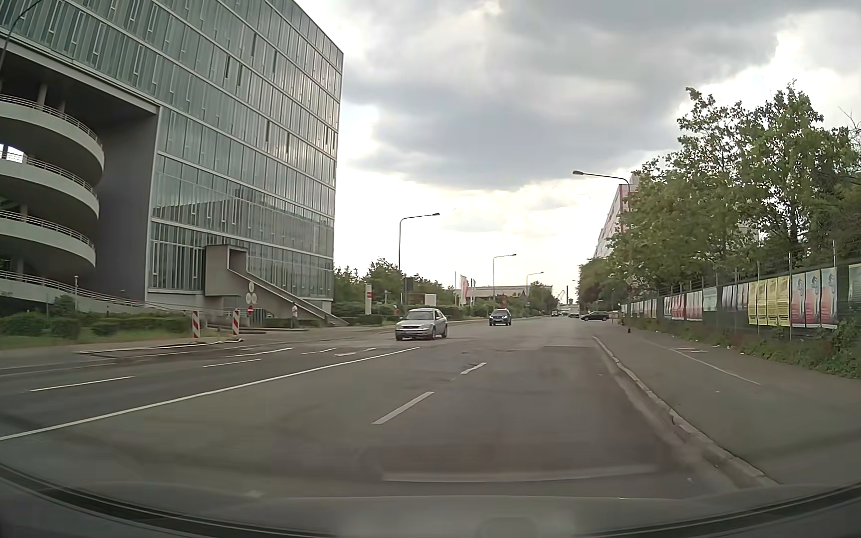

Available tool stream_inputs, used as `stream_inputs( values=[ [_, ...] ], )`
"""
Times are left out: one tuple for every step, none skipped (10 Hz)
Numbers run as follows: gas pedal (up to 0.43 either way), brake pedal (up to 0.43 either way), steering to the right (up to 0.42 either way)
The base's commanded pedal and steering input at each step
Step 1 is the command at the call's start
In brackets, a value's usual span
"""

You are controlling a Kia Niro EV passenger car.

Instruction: Follow the waypoints while adhering to traffic rules and regulations

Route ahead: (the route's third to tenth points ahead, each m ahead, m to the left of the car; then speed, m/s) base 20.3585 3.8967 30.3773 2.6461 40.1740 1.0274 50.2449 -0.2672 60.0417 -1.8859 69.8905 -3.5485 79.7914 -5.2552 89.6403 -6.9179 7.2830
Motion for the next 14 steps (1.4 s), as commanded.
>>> stream_inputs(
  values=[
    [0.248, 0.03, 0.115],
    [0.248, 0.03, 0.109],
    [0.26, 0.03, 0.097],
    [0.248, 0.03, 0.08],
    [0.26, 0.03, 0.07],
    [0.26, 0.03, 0.061],
    [0.26, 0.03, 0.054],
    [0.26, 0.03, 0.043],
    [0.26, 0.03, 0.038],
    [0.26, 0.03, 0.033],
    [0.26, 0.037, 0.028],
    [0.26, 0.03, 0.025],
    [0.26, 0.03, 0.023],
    [0.248, 0.03, 0.022]
  ],
)
